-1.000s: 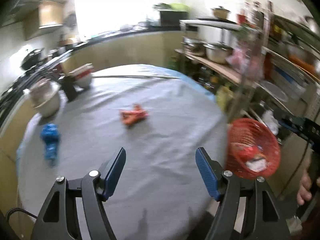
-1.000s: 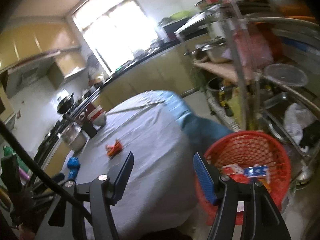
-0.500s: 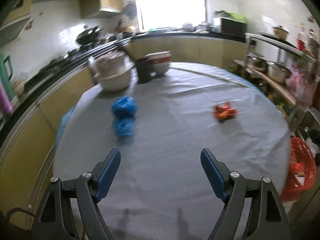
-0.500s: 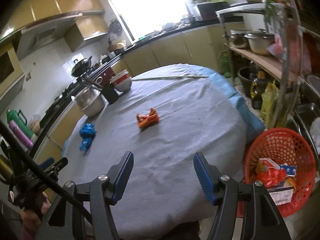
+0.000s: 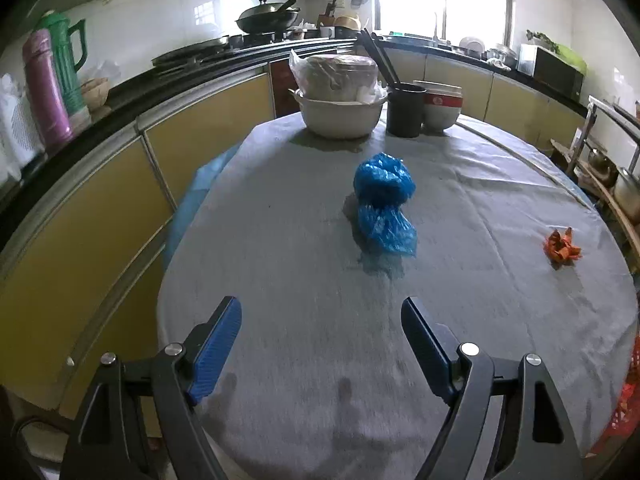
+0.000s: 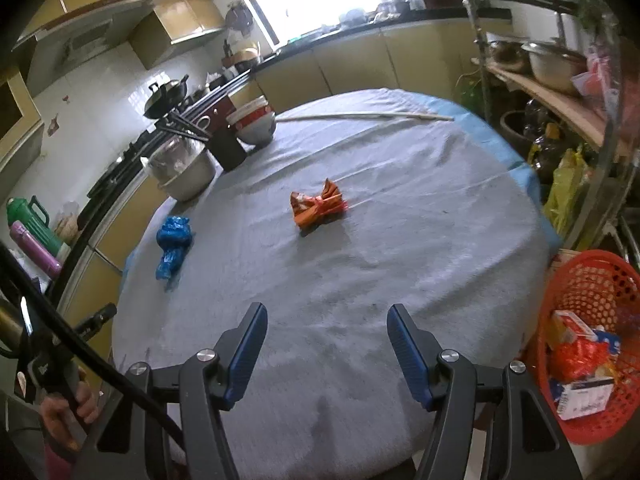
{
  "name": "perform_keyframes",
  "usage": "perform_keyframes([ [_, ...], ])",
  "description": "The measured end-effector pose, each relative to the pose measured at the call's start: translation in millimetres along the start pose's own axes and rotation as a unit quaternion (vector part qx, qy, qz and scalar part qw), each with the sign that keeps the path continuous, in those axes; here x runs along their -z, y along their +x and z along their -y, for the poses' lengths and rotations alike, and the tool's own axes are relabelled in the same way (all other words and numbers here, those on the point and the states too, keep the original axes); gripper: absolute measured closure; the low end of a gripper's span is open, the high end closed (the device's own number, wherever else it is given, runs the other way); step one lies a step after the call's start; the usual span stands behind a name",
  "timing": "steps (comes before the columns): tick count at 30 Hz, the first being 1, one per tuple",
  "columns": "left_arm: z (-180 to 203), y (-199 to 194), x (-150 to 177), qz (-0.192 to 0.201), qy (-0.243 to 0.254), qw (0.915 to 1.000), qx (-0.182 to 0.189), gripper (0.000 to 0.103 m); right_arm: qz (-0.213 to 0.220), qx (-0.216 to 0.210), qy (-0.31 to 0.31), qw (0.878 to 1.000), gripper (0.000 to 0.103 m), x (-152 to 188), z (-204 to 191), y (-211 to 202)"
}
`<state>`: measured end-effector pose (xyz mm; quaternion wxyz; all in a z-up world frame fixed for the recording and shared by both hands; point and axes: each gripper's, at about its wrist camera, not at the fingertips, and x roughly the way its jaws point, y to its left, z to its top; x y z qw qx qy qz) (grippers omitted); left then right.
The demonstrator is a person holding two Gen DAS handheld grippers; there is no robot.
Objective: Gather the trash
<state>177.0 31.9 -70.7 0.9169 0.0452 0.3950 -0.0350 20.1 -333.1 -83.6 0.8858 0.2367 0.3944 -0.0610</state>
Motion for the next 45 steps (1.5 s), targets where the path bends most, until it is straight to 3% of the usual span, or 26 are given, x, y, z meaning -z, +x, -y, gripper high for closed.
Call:
perform_keyframes([
  [11,8.5,28.9,-33.5,-0.022,0.005,0.9997,0.007,0.021,-0.039,-0.050,0.063,0.996,0.036,-56.2,-1.8,81.5],
  [20,19.7,65.5,-79.4,-0.020,0.044,0.9988,0.008,0.021,-0.098,-0.097,0.185,0.973,0.036,-88.0,16.8,162.1],
  [26,31.4,96.9,-101.6,-0.028,0.067,0.9964,0.044,0.021,-0.103,-0.057,0.230,0.966,0.036,-107.7,22.8,190.3],
  [30,38.4,113.4,-112.3,-0.030,0.071,0.9945,0.071,0.021,-0.105,-0.009,0.206,0.973,0.036,-123.4,7.8,206.2],
  [35,42.2,137.2,-118.1,-0.054,0.061,0.9924,0.092,0.021,-0.105,0.069,0.116,0.985,0.038,-136.6,-25.3,227.0],
  [37,42.9,146.4,-118.2,-0.064,0.052,0.9918,0.098,0.021,-0.107,0.104,0.051,0.988,0.050,-136.8,-42.0,234.9],
  [38,42.2,149.5,-117.3,-0.068,0.044,0.9910,0.107,0.021,-0.106,0.115,0.024,0.987,0.062,-135.0,-48.8,237.4],
  [40,40.2,153.8,-113.4,-0.078,0.023,0.9895,0.119,0.022,-0.103,0.122,-0.005,0.987,0.066,-131.6,-53.8,237.7],
  [42,39.9,155.9,-108.7,-0.088,0.013,0.9878,0.128,0.047,-0.098,0.129,-0.030,0.986,0.072,-127.3,-56.0,236.1],
  [45,43.3,149.2,-103.3,-0.090,0.012,0.9882,0.124,0.048,-0.097,0.101,-0.015,0.990,0.073,-123.5,-47.9,225.8],
])
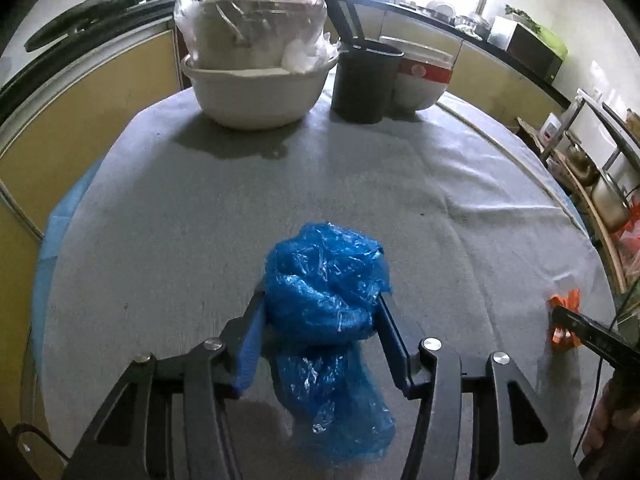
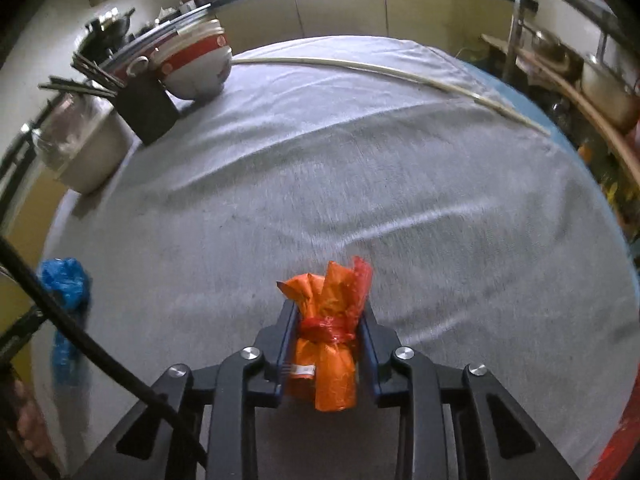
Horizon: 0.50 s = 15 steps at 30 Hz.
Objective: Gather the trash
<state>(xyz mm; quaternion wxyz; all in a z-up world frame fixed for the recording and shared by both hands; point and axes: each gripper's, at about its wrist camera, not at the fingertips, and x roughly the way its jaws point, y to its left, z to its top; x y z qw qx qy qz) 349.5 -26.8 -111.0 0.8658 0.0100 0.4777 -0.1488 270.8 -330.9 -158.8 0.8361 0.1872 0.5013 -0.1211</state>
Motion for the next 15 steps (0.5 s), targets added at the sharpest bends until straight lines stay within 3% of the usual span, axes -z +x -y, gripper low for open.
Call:
perform_keyframes([
  [7,35.2,-40.8,28.0,0.007,0.023,0.9996,0.012,0.049,0.025,-0.076,0.021,0.997,0.073,30.8,26.2,-50.8],
  [15,89.9,-91.2,86.1,0.007,0.051,0.9980,0.037,0.049,0.041,-0.118,0.032,0.992,0.073,76.6,47.9,-104.5],
])
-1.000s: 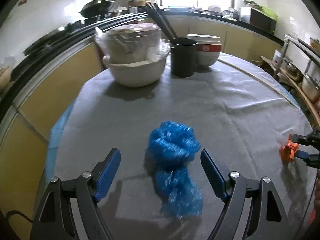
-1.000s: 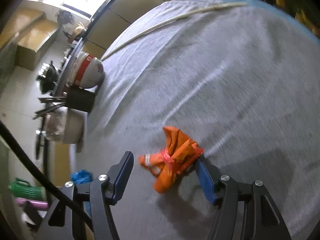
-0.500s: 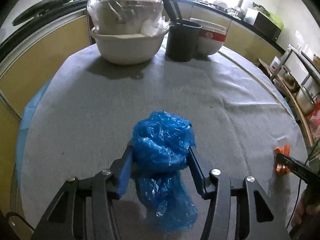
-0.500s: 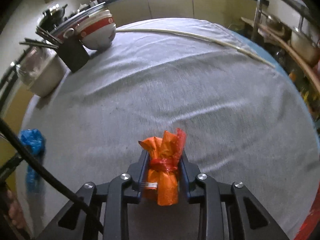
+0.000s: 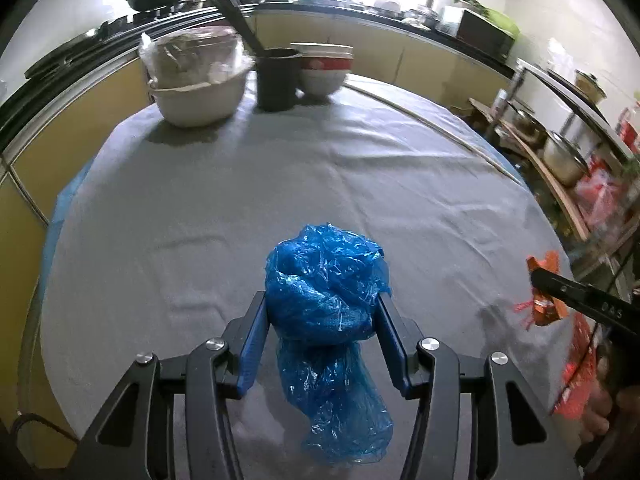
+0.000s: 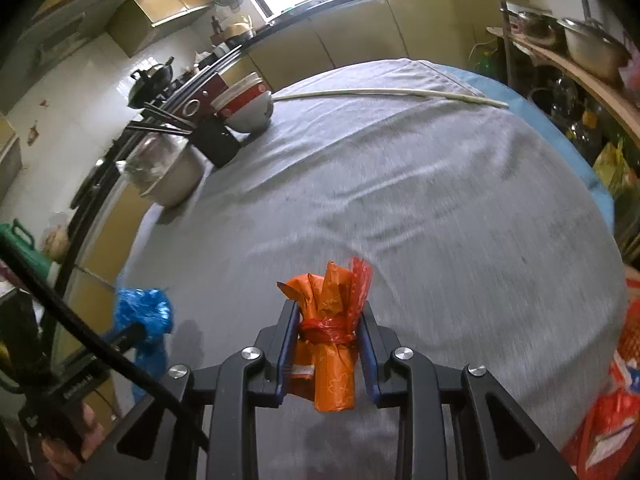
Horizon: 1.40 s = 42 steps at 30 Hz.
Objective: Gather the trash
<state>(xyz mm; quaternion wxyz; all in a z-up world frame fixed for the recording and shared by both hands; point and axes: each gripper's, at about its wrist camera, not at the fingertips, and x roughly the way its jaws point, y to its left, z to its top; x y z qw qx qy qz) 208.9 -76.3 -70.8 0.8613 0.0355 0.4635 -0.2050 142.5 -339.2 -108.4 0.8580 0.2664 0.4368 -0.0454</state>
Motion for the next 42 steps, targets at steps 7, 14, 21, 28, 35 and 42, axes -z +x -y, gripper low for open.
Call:
perform_keyframes([
  [7,30.0,-13.0,46.7,-0.011,0.017,0.9998,-0.004,0.048,-0.029,-0.007,-0.007,1.000,0.073,49.5,6.3,-9.1],
  [14,25.0,-2.7,66.8,-0.041,0.008,0.9991,-0.007,0.042,-0.060,0.009,-0.024,0.998,0.069,72.8,3.8,12.6],
  [21,10.6,-30.7,73.0,-0.018,-0.002,0.9993,0.034,0.034,-0.037,-0.034,0.002,0.999,0.033,70.0,15.8,-14.6],
  [28,2.1,-46.0,82.5,-0.012,-0.011,0.9987,0.048,0.032,0.021,0.012,-0.041,0.999,0.037,71.9,4.6,-42.9],
  [35,7.9,-34.8,87.1,-0.031,-0.024,0.9979,0.051,0.031,-0.014,0.041,-0.054,0.998,0.061,80.0,-1.8,-15.9],
  [42,11.7,-8.8,88.8,-0.056,-0.033,0.9970,0.042,0.031,-0.036,0.041,-0.043,0.998,0.064,85.7,4.0,5.5],
])
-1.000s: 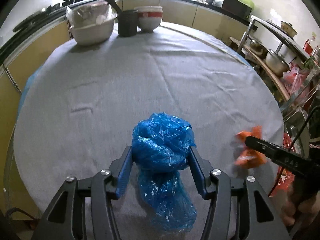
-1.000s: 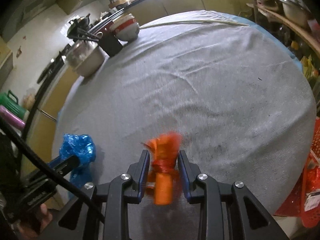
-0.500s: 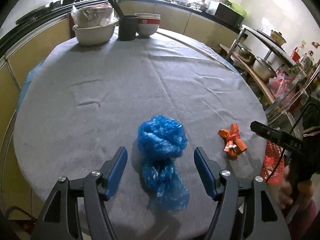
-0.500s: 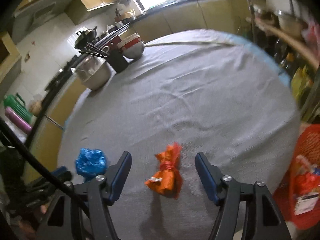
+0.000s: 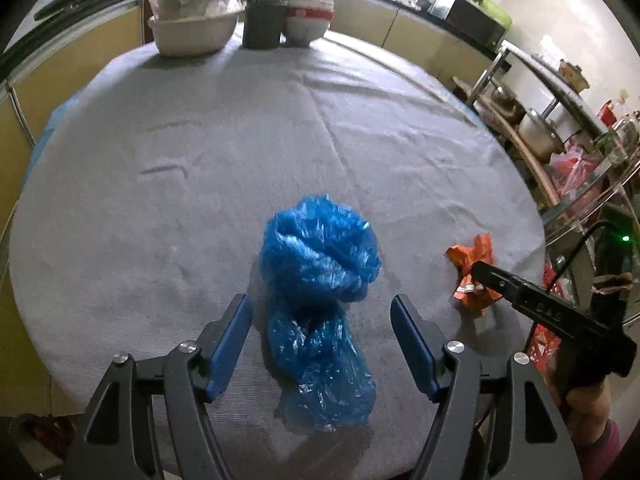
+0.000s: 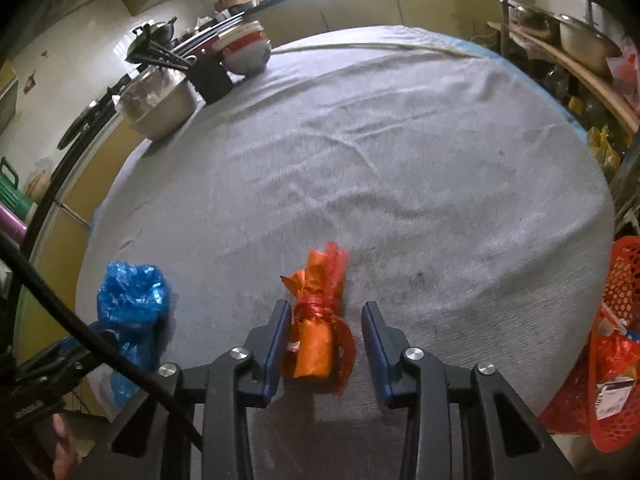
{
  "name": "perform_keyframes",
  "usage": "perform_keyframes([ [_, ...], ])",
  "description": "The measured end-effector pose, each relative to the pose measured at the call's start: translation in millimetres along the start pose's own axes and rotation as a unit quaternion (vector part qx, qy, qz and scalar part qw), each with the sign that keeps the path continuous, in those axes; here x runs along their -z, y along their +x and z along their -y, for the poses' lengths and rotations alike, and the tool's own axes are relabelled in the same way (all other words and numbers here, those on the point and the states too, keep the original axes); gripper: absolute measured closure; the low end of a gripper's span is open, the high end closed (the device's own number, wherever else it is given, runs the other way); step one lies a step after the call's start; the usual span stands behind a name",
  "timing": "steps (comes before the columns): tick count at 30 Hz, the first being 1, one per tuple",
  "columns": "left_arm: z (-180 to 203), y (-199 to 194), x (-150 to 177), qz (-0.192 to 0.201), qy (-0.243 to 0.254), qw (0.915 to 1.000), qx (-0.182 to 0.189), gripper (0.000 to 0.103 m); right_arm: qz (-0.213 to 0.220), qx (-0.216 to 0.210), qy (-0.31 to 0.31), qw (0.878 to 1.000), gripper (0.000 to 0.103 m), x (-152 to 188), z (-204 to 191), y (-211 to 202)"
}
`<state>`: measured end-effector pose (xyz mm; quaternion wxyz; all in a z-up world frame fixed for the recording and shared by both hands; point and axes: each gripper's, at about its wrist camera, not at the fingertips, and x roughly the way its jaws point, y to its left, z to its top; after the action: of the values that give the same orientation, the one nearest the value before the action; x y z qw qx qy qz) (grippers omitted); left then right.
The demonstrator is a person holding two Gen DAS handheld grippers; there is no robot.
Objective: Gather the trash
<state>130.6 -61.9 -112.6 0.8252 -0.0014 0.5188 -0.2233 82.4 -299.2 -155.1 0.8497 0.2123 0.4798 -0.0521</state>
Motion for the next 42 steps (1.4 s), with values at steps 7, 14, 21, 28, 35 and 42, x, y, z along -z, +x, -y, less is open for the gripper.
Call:
perform_keyframes([
  [7,-3.3,13.2,-0.6,-0.011,-0.017,0.9997,0.016,0.073,0.014,-0.007,-0.007,1.000,0.076,3.4,-1.9,-3.5],
  [14,11.4,-8.0,-5.1,0.025,0.008,0.9996,-0.006,0.093,0.051,-0.032,0.003,0.998,0.076,0.6,3.8,-31.2],
  [21,23.6,-15.0,-4.8,0.033,0.039,0.9984,-0.026,0.093,0.068,-0.049,0.011,0.996,0.076,2.8,9.1,-49.9],
  [28,17.8,-5.9,7.5,0.012,0.025,0.9994,-0.021,0.040,0.046,-0.054,0.016,0.997,0.076,10.9,16.2,-41.2],
  [35,15.5,1.9,4.7,0.002,0.012,0.9995,-0.028,0.035,0.029,-0.066,0.018,0.997,0.076,14.8,15.1,-29.2],
  [42,10.0,14.2,-5.0,0.007,-0.011,0.9995,-0.029,0.040,0.021,-0.069,0.015,0.997,0.076,15.8,10.5,-22.6],
])
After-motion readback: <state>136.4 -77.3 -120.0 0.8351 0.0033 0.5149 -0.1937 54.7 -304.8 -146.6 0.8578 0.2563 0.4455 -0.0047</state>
